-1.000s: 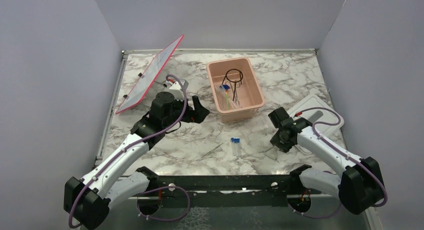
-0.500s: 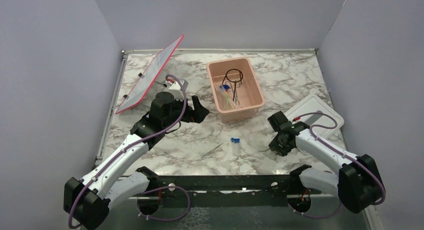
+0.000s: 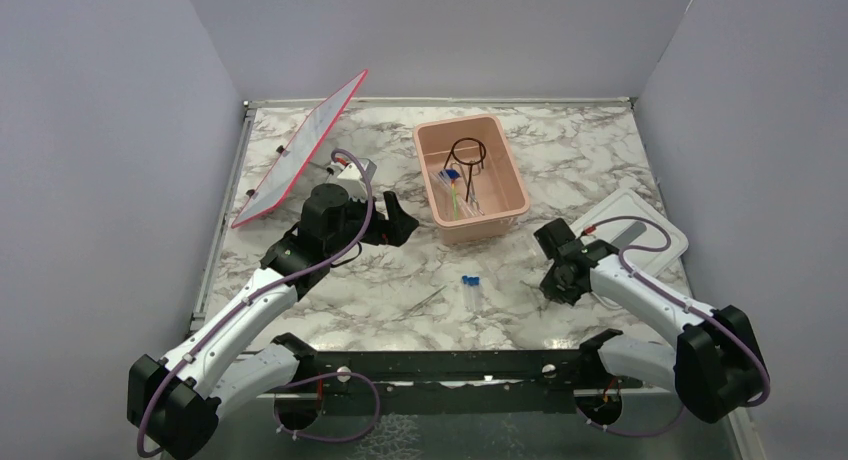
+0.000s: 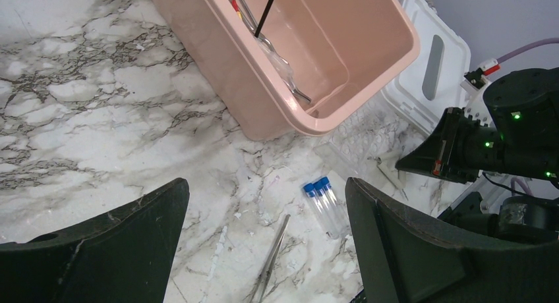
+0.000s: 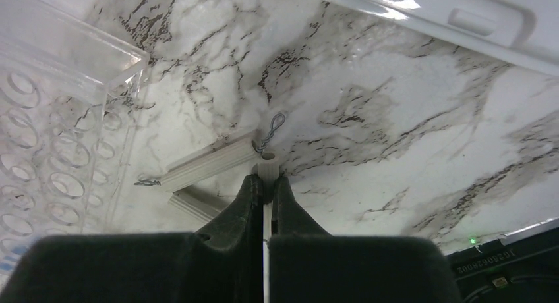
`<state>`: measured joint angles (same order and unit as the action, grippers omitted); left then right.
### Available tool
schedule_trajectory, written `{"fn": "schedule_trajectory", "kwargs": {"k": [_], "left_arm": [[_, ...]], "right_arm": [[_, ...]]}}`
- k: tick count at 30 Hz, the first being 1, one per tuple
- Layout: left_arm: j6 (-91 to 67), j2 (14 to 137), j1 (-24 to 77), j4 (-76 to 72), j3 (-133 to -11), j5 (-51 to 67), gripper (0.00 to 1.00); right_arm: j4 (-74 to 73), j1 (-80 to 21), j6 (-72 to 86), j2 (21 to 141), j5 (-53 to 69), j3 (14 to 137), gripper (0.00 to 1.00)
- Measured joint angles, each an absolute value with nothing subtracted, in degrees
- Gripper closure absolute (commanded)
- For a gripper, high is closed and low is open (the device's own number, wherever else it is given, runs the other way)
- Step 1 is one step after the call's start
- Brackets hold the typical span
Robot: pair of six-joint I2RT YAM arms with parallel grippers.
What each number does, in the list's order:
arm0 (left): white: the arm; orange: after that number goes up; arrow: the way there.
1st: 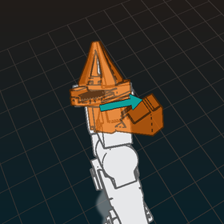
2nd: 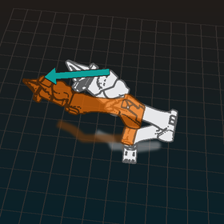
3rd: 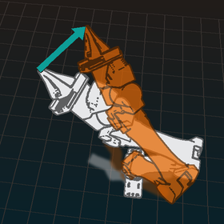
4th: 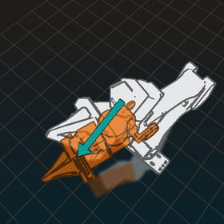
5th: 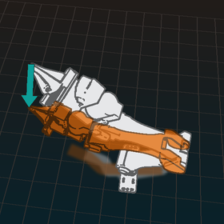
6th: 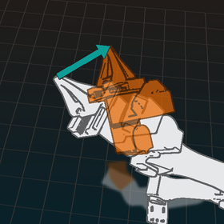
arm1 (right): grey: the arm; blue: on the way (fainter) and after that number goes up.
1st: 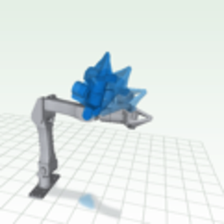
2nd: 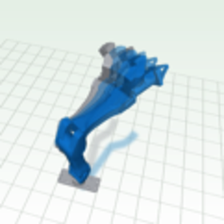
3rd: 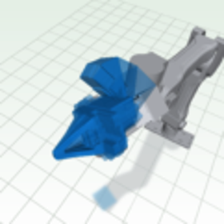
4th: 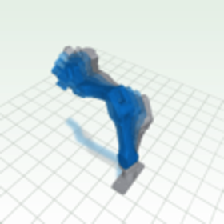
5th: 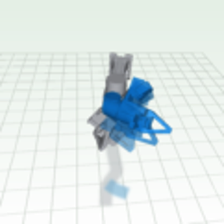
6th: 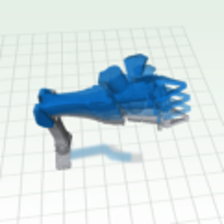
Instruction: Organize the chemistry lab equipment
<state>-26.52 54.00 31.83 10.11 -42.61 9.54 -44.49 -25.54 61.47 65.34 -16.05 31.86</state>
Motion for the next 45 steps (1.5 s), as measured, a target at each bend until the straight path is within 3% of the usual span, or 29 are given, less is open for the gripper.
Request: {"fn": "schedule_trajectory", "kwargs": {"k": [13,19,25,32,45], "left_arm": [[-26.50,54.00,31.83,10.13,-42.61,8.67,0.09],[-26.52,54.00,31.83,10.13,-42.61,8.43,0.09],[-26.52,54.00,31.83,10.13,-42.61,8.21,0.09],[-26.52,54.00,31.83,10.17,-42.61,7.38,0.09],[-26.50,53.98,31.83,10.41,-42.61,6.07,0.09]], "right_arm": [[-58.17,-25.54,59.79,57.36,-31.07,51.59,0.99],[-51.40,-25.54,47.59,55.13,-33.08,60.03,0.99],[-36.75,-25.52,35.79,57.06,-20.84,64.42,0.99],[-23.46,-25.52,30.00,68.16,-1.21,68.34,0.99],[-17.23,-26.33,30.41,89.03,17.65,70.70,1.00]]}}
